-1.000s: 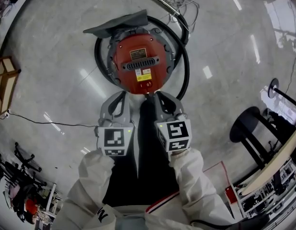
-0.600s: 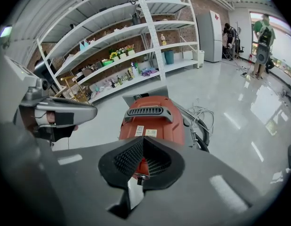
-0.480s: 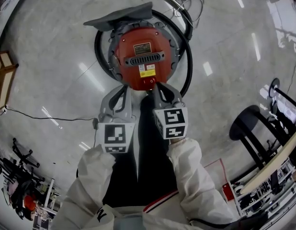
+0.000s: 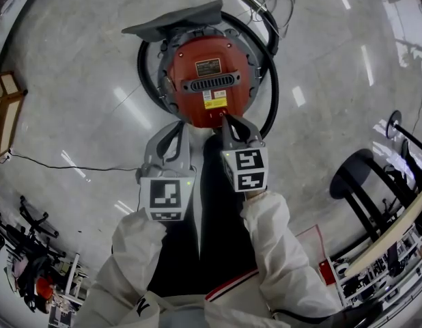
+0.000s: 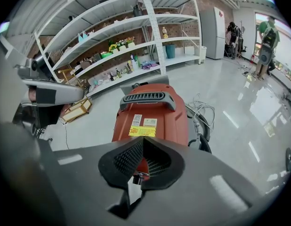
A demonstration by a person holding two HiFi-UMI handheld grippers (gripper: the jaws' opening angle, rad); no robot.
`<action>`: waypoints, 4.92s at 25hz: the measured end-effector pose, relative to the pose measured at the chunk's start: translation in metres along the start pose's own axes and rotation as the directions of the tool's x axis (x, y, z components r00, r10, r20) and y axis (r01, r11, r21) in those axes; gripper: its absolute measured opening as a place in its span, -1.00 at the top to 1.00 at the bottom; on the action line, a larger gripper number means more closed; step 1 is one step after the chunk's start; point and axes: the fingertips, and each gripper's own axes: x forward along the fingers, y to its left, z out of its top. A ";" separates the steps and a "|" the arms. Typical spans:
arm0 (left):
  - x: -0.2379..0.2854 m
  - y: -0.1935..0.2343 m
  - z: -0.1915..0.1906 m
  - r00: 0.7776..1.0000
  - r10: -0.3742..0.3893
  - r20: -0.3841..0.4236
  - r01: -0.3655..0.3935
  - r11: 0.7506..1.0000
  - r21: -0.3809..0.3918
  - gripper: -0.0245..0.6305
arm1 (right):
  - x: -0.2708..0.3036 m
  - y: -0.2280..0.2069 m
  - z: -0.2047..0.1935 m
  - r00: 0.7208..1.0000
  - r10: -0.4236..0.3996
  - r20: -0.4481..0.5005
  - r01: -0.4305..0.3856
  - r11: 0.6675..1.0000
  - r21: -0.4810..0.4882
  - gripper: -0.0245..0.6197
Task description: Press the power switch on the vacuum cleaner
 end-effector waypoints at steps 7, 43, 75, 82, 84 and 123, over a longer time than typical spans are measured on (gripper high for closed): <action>0.001 -0.002 -0.004 1.000 -0.004 -0.004 0.004 1.000 0.002 0.93 | 0.007 -0.002 -0.006 1.000 -0.001 -0.020 0.001 1.000 0.001 0.93; 0.005 -0.007 -0.012 1.000 -0.013 -0.018 0.013 1.000 -0.009 0.93 | 0.018 -0.009 -0.013 1.000 0.013 -0.023 -0.013 1.000 0.027 0.92; -0.067 0.003 -0.002 0.997 -0.034 0.065 0.030 0.998 0.061 0.93 | -0.041 0.021 0.006 0.996 -0.072 0.059 0.067 0.995 0.073 0.92; -0.094 0.009 0.010 0.995 -0.027 0.093 0.022 0.998 0.053 0.93 | -0.078 0.043 0.016 0.993 -0.079 0.088 0.073 0.995 0.071 0.92; -0.103 0.009 0.018 0.995 -0.024 0.102 0.018 0.998 0.052 0.93 | -0.092 0.047 0.021 0.992 -0.081 0.097 0.074 0.995 0.069 0.92; -0.270 -0.004 0.181 0.924 -0.098 0.368 0.019 0.977 0.213 0.93 | -0.345 0.133 0.169 0.872 -0.108 0.478 0.111 0.994 0.023 0.92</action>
